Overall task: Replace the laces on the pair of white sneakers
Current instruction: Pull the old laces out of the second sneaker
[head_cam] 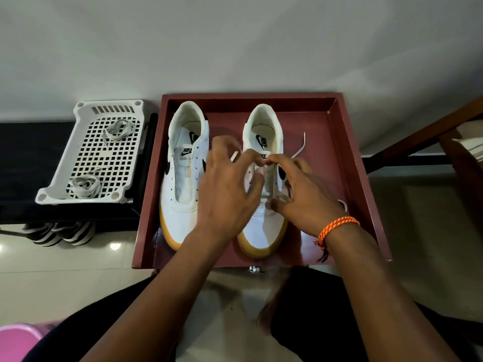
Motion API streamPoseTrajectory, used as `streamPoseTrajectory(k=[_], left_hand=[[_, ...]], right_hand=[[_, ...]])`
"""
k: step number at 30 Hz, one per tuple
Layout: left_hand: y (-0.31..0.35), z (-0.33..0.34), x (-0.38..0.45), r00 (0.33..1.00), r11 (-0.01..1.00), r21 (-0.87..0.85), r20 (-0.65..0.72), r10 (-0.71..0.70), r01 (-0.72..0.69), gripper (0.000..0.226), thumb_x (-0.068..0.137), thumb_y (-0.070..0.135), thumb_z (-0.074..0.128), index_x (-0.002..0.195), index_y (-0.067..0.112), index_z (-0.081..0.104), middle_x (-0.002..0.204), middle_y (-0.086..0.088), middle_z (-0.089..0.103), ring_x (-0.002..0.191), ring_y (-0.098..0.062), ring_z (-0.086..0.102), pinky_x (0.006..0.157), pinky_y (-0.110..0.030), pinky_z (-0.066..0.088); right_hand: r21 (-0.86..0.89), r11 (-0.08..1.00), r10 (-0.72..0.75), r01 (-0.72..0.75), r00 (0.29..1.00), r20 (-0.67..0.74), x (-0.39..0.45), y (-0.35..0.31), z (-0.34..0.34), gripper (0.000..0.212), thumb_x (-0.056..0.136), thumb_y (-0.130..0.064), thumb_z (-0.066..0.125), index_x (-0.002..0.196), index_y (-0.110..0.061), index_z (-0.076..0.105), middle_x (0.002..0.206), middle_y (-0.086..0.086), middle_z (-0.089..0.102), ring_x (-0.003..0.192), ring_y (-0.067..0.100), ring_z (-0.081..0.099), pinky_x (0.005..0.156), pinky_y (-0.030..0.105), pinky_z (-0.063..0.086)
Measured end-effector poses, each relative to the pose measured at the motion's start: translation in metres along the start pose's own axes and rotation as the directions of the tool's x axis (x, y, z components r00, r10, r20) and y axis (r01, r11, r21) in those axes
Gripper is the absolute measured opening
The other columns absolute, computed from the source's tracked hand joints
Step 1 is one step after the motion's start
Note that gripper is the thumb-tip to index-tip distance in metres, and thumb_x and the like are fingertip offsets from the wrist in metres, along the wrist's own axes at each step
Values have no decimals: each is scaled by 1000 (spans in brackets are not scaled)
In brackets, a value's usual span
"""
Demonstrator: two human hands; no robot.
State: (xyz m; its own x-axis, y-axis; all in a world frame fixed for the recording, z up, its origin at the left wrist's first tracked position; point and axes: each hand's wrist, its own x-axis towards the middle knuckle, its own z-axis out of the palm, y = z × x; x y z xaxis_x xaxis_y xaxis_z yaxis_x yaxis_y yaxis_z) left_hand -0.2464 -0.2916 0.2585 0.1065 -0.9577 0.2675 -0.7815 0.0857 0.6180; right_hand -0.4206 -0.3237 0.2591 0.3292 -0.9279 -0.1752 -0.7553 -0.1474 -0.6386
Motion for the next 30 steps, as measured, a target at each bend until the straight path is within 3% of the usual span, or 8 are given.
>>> streamPoseTrajectory(k=[3,6,15,17,19,22,24,30], left_hand=[[2,8,-9,983,968,192,118,142,-162,20,99,33,64,117,29,72,166,-6,30,143,-33,39,97,-49,50],[-5,15,-14,977,979,151,183,108,-137,12,94,26,72,105,26,75,173,-8,21,153,-39,28,104,-59,47],[-15,13,3,995,977,-189,35,-95,100,12,98,28,70,91,20,75,166,-2,25,131,-26,49,108,-49,48],[-16,7,7,994,979,-179,-45,-102,93,6,94,17,67,95,21,72,162,-5,30,122,-24,56,104,-53,50],[-14,5,3,996,997,-53,-63,-55,52,27,87,3,64,105,24,70,163,-8,30,127,-27,55,102,-57,49],[-4,9,-8,993,985,154,104,59,-75,24,96,26,56,114,33,71,175,-4,13,156,-28,28,118,-70,28],[-2,15,-14,978,971,202,188,89,-127,25,104,41,50,114,35,72,178,-1,1,162,-28,14,120,-77,16],[-4,21,-15,971,998,58,239,-20,6,45,105,67,44,103,37,76,177,12,-5,164,-21,5,125,-74,4]], right_hand=[[11,1000,-16,17,1000,-17,0,1,0,70,89,-29,75,142,-54,38,130,-11,44,100,22,61,83,50,60],[-1,1000,-21,21,1000,-18,0,0,0,71,87,-31,78,143,-53,40,129,-12,44,98,19,61,82,48,60],[8,1000,1,-1,1000,-21,2,1,1,79,80,-26,85,138,-57,42,129,-9,49,106,25,64,85,52,60],[1,1000,0,0,1000,-25,2,1,2,80,80,-25,86,138,-57,41,129,-9,49,107,25,64,86,52,60],[-2,1000,2,-2,1000,-21,2,1,3,81,81,-24,84,140,-56,40,128,-9,48,106,24,63,86,51,60],[0,1000,-10,10,999,-32,1,2,4,77,86,-24,78,145,-53,38,129,-10,47,106,22,61,86,51,59],[6,1000,-25,25,999,-46,2,2,5,69,91,-27,72,146,-53,39,130,-10,47,105,20,61,86,50,59],[19,1000,-17,18,999,-33,2,0,5,71,88,-25,73,145,-53,40,128,-10,46,100,22,62,82,50,61]])
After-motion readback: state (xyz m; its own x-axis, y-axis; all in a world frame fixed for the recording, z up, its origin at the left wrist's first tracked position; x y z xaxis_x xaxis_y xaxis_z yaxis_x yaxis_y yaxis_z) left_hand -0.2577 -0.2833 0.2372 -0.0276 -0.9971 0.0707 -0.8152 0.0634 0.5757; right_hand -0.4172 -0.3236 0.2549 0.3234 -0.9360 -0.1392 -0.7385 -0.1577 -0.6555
